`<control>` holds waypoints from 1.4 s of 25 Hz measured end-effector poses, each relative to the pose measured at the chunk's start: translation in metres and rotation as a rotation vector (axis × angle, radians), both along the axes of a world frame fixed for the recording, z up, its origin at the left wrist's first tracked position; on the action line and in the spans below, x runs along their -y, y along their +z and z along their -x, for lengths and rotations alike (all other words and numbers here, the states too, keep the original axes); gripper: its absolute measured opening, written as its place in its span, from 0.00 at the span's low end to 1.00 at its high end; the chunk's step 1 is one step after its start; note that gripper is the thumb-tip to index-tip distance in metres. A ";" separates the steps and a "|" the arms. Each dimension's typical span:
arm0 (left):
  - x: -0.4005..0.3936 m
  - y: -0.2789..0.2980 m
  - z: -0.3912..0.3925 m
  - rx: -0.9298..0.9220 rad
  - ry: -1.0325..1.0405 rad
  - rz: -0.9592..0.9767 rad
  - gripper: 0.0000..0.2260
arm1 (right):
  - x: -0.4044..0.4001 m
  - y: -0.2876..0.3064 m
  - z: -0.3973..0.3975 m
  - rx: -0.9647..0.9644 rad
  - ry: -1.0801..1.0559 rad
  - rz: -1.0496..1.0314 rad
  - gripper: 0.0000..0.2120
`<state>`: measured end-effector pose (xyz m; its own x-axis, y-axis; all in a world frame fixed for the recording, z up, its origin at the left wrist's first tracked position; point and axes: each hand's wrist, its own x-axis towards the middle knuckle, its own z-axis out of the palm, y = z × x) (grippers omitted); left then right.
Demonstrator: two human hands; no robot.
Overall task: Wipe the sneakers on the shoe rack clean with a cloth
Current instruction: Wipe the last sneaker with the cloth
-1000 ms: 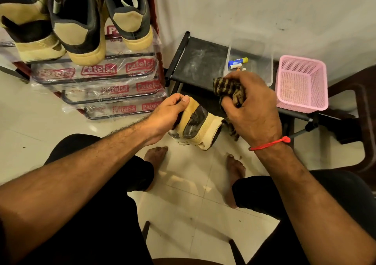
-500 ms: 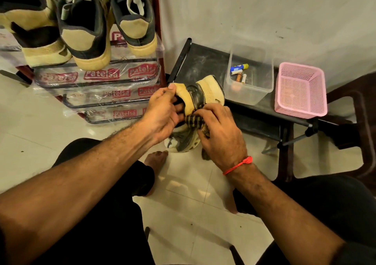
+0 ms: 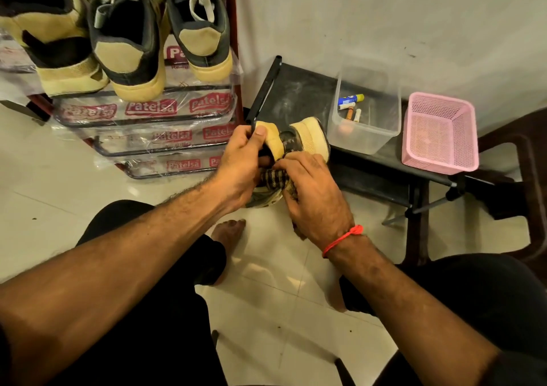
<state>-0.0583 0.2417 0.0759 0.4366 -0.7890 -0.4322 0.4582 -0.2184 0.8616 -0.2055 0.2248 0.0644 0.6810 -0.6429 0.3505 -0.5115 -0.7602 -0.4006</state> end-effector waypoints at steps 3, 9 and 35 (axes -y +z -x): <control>-0.007 -0.002 0.017 0.006 -0.172 0.030 0.05 | 0.016 0.020 -0.001 0.088 -0.076 0.032 0.18; -0.006 -0.003 0.024 0.023 -0.225 0.109 0.05 | 0.021 0.024 0.004 0.088 -0.139 -0.017 0.17; -0.017 -0.004 0.030 -0.082 -0.371 0.091 0.12 | 0.027 0.022 0.005 0.057 -0.202 -0.045 0.16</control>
